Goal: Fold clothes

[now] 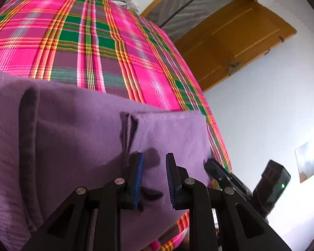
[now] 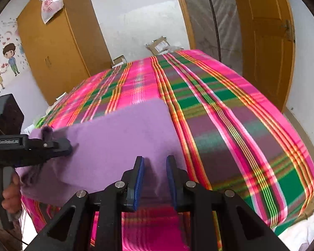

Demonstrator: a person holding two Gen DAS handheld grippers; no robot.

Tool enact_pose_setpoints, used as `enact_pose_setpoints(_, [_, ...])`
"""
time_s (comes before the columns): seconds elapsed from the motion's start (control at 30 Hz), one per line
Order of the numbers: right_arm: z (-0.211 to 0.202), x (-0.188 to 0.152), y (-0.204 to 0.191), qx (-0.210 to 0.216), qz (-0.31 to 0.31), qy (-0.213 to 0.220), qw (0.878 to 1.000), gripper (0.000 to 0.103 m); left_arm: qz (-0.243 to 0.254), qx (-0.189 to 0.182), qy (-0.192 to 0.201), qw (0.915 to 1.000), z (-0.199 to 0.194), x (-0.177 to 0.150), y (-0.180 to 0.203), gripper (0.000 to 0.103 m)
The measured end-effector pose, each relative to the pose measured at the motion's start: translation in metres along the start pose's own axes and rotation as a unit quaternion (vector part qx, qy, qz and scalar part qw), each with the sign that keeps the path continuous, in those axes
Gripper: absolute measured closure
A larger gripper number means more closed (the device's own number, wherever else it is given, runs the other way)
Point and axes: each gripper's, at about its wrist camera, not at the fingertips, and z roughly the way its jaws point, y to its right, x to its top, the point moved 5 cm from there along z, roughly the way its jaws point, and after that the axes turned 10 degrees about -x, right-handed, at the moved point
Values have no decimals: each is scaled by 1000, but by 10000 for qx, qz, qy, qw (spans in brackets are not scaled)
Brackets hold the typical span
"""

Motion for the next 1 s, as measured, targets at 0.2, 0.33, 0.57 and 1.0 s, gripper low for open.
enact_pose_setpoints(0.2, [-8, -8, 0, -99, -228, 124, 9996, 82, 56, -20, -11, 10000, -4, -10, -2, 81])
enact_pose_setpoints(0.33, [-16, -4, -8, 3, -127, 187, 9997, 81, 14, 55, -2, 10000, -10, -14, -2, 81])
enact_pose_setpoints(0.57, [-14, -14, -21, -127, -243, 77, 9996, 81, 176, 143, -26, 9997, -20, -30, -2, 81])
enact_pose_setpoints(1.0, [-5, 1, -117, 513, -893, 247, 9944, 81, 323, 415, 389, 9979, -71, -38, 8, 81])
